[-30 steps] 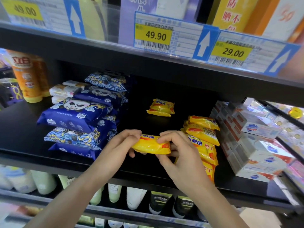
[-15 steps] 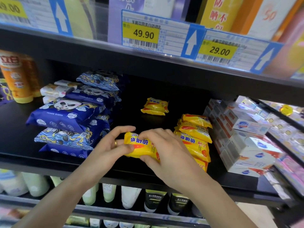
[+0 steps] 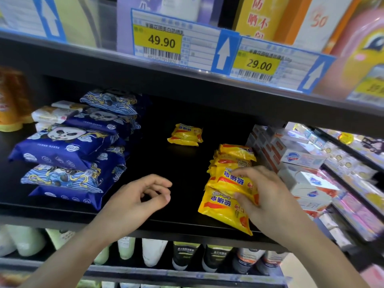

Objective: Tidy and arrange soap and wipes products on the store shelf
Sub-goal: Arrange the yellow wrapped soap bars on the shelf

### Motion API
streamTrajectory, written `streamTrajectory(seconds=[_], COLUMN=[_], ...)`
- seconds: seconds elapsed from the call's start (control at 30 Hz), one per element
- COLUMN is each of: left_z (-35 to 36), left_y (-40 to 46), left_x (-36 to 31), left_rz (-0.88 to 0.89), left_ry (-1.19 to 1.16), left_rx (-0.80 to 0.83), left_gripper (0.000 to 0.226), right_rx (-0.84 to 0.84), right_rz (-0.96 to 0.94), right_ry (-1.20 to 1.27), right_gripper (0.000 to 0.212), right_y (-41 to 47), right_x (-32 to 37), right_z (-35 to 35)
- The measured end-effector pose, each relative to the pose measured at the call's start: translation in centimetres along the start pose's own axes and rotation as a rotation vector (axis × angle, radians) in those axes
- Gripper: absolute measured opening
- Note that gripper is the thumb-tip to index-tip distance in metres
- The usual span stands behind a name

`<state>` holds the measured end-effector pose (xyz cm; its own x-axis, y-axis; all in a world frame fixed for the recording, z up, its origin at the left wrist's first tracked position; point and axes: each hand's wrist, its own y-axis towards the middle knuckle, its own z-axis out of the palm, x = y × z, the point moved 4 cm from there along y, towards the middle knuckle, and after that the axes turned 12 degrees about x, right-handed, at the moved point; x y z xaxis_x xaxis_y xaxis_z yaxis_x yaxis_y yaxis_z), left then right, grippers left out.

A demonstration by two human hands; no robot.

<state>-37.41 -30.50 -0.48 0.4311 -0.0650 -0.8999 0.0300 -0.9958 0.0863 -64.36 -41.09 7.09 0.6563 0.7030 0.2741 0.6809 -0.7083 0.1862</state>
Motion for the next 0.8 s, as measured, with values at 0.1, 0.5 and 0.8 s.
streamTrajectory(seconds=[0.1,0.5,0.8], left_z=[-0.1,0.0,0.0], left_y=[0.0,0.1,0.4], left_x=[0.2,0.4,-0.4], left_rz=[-0.001,-0.018,0.001], left_ry=[0.008,0.121,0.508], left_rx=[-0.003,-0.037,-0.09], left_gripper=[0.044,0.042,0.035], right_rx=[0.063,0.1,0.113], right_rz=[0.001,-0.051,-0.033], right_ry=[0.001,-0.07,-0.119], right_gripper=[0.047,0.056,0.056], right_y=[-0.6,-1.1,-0.8], right_x=[0.0,1.4,1.0], right_z=[1.0,1.5,1.8])
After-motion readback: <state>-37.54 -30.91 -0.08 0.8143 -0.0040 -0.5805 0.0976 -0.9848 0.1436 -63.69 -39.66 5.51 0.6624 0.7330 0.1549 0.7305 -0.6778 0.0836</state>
